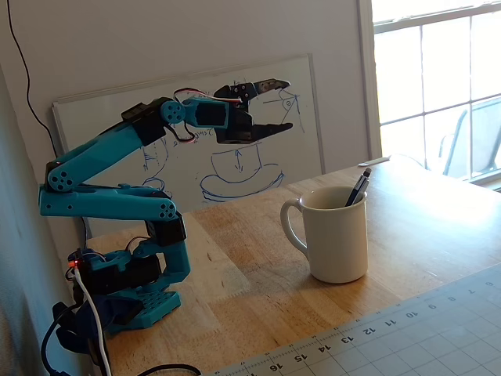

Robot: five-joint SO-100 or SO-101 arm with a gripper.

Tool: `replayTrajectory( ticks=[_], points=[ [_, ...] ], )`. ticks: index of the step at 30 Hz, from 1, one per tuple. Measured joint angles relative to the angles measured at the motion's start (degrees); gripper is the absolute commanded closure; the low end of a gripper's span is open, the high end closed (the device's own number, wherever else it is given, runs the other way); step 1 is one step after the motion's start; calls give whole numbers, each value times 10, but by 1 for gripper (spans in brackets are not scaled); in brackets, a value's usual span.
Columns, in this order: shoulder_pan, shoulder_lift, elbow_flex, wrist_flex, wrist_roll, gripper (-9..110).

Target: Grasp a pen and put it in a mug.

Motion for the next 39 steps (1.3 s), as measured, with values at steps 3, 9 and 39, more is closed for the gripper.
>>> replayTrajectory(
  ticks=[3, 9, 39],
  points=[
    [-8, 19, 23, 5, 4, 89],
    [-11, 89, 72, 84, 4, 96],
    [-11, 284, 273, 394, 142, 97]
  ],
)
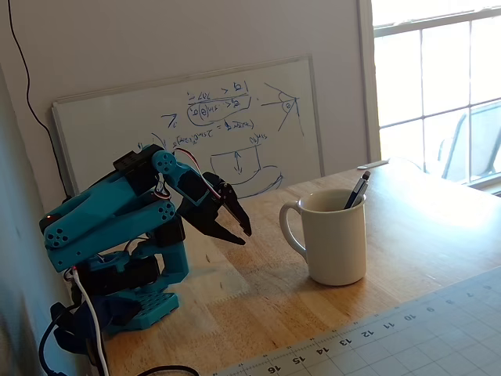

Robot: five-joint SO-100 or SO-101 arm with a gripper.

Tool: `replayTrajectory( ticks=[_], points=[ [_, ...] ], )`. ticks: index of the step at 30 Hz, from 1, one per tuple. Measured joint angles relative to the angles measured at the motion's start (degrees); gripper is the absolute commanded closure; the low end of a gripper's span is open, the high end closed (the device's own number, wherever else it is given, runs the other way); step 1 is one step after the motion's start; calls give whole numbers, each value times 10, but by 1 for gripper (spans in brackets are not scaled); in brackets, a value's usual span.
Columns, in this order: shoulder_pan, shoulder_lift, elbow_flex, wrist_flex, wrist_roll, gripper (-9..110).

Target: Grasp a pen and put it in a mug.

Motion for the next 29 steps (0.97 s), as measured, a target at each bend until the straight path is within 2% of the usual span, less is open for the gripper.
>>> replayTrajectory(
  ticks=[29],
  points=[
    [0, 0, 33, 15, 12, 97]
  ],
)
